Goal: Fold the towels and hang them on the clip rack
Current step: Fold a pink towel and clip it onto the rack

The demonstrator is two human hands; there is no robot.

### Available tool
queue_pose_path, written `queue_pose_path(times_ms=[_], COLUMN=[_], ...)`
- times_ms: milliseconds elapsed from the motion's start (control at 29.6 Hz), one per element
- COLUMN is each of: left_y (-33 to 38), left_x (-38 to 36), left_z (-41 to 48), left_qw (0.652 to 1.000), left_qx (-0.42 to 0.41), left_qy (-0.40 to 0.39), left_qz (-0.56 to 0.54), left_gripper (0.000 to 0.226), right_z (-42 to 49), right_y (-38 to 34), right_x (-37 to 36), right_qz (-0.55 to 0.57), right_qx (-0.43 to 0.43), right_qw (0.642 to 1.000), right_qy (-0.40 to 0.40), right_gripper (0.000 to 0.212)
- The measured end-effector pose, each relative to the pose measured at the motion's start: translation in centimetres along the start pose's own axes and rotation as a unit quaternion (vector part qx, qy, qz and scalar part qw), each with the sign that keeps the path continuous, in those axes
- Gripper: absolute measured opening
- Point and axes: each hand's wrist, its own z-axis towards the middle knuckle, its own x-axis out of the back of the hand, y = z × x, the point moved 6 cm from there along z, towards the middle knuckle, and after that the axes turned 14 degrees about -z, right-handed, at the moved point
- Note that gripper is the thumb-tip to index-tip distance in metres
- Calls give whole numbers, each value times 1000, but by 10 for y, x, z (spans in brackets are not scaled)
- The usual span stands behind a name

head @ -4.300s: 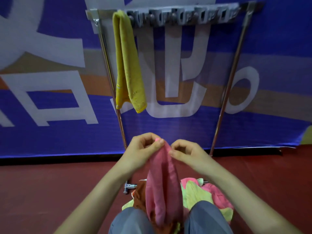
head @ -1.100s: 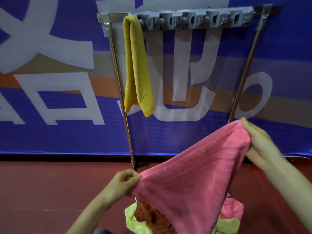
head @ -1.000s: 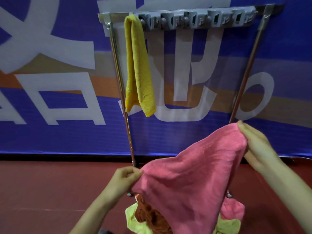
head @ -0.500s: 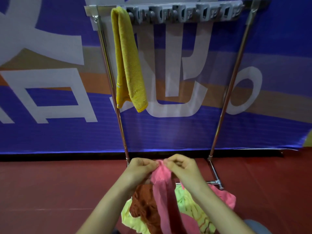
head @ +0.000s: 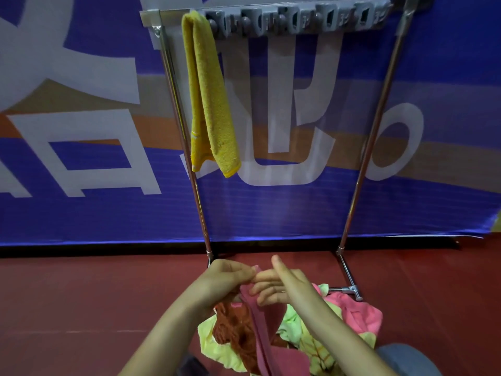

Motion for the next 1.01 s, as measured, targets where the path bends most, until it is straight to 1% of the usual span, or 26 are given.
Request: queue_pose_path(times_ms=[101, 169, 203, 270, 338, 372, 473, 541, 676, 744, 811, 845, 879, 913, 946, 980, 1014], left_y=[-2, -2, -3, -5, -4, -3, 3, 6, 9, 11, 12, 13, 14, 14, 15, 17, 18], left_x=[1, 2, 3, 4, 5, 4, 1, -1, -8, -8, -7, -6, -5, -2, 1, 3, 5], left_z=[-4, -6, -6, -6, -9, -10, -16, -18, -24, -25, -26, -26, -26, -26, -26, -26, -26], left_qw=[999, 998, 998, 998, 994, 991, 980, 973, 956, 950, 948, 948, 948, 949, 951, 952, 953], left_qx=[-2, -5, -7, -18, -24, -26, -38, -45, -60, -70, -74, -74, -71, -69, -68, -70, -73], left_qy=[-44, -54, -54, -59, -82, -100, -140, -161, -208, -217, -217, -215, -212, -207, -201, -194, -186], left_qz=[-28, -27, -15, 24, 68, 86, 135, 161, 199, 211, 221, 224, 226, 226, 227, 227, 228], left_gripper=[17, 16, 17, 18, 13, 10, 12, 13, 15, 21, 22, 22, 23, 25, 25, 23, 22], right_z=[-5, -6, -7, -8, -10, -10, -12, -11, -8, -8, -7, -7, -7, -7, -5, -3, -3], right_y=[2, 4, 5, 5, 3, 2, 0, -3, -8, -8, -9, -9, -10, -10, -7, -2, 1], right_x=[1, 1, 1, 2, 6, 7, 13, 17, 17, 12, 10, 10, 11, 11, 14, 16, 18], right_qz=[19, 37, 39, 13, -57, -101, -211, -283, -402, -454, -498, -502, -498, -497, -497, -492, -481], right_qx=[13, 23, 30, 51, 84, 98, 115, 126, 170, 177, 191, 188, 182, 180, 176, 166, 160], right_qw=[1000, 999, 998, 998, 994, 989, 967, 944, 884, 851, 820, 817, 820, 822, 821, 825, 832], right_qy=[-20, -27, -30, -34, -39, -49, -91, -112, -166, -196, -207, -211, -214, -214, -217, -221, -225], right_gripper=[55, 56, 53, 38, 20, 18, 18, 17, 26, 25, 25, 20, 10, 13, 24, 27, 24])
